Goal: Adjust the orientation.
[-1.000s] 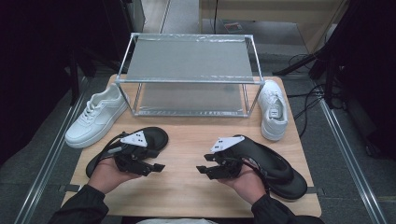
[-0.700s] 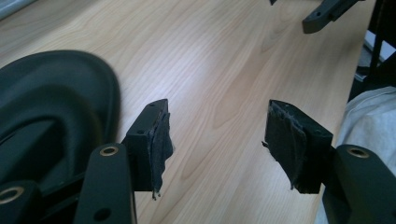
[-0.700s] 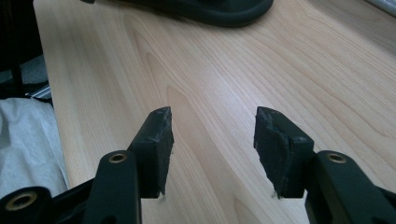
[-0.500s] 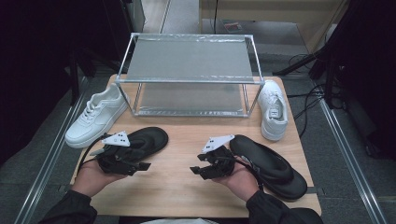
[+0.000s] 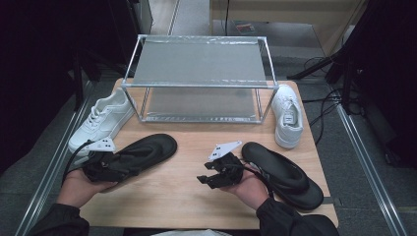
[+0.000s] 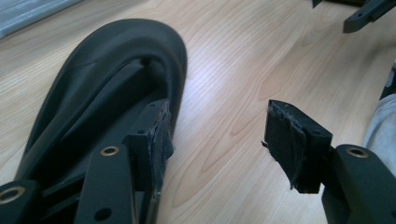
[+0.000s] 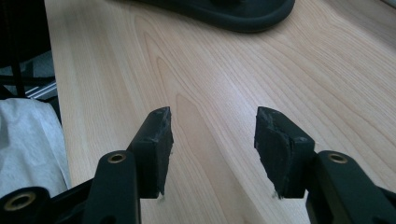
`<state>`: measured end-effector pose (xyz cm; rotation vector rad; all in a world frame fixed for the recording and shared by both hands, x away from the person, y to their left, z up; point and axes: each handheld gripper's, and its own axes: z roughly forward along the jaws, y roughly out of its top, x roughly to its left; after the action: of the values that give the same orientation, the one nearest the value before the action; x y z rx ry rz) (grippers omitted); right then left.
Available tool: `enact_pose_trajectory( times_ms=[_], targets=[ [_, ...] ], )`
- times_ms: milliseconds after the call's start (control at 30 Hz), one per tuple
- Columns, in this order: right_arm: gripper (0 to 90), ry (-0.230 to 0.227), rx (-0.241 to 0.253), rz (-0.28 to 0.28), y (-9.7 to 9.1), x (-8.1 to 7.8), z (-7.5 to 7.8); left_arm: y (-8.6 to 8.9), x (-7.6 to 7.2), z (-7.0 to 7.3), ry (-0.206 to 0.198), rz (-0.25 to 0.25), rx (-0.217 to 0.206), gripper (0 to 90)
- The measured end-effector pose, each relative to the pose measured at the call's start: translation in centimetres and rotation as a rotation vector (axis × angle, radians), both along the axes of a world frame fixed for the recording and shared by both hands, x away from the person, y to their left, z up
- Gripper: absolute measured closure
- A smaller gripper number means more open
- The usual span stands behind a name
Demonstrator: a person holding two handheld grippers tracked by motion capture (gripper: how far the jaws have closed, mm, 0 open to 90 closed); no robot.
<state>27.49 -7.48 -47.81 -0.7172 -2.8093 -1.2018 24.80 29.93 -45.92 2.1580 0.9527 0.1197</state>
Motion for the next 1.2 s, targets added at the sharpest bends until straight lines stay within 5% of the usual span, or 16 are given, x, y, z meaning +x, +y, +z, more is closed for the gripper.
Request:
enact_pose_trajectory(
  times_ms=[333,567,800,1100,1200],
  targets=[
    [47.9,-0.01,0.001,0.002,0.2,0.1,-0.1,0.6,2.3,-2.5,0.03,0.0,0.001,45.1],
    [47.9,-0.004,0.014,-0.016,0.2,0.3,-0.1,-0.3,3.6,-4.5,0.079,-0.016,0.016,49.6],
    [48.0,-0.006,0.031,-0.026,-0.1,0.3,0.1,-1.4,4.4,-5.4,0.077,-0.031,0.041,51.5],
    [48.4,-0.012,0.048,-0.041,-0.5,0.3,0.3,-1.2,4.6,-5.4,0.085,-0.039,0.028,74.9],
    [48.4,-0.01,0.051,-0.046,-0.7,0.2,0.4,-1.7,4.5,-4.7,0.059,-0.051,0.063,79.5]
  ],
)
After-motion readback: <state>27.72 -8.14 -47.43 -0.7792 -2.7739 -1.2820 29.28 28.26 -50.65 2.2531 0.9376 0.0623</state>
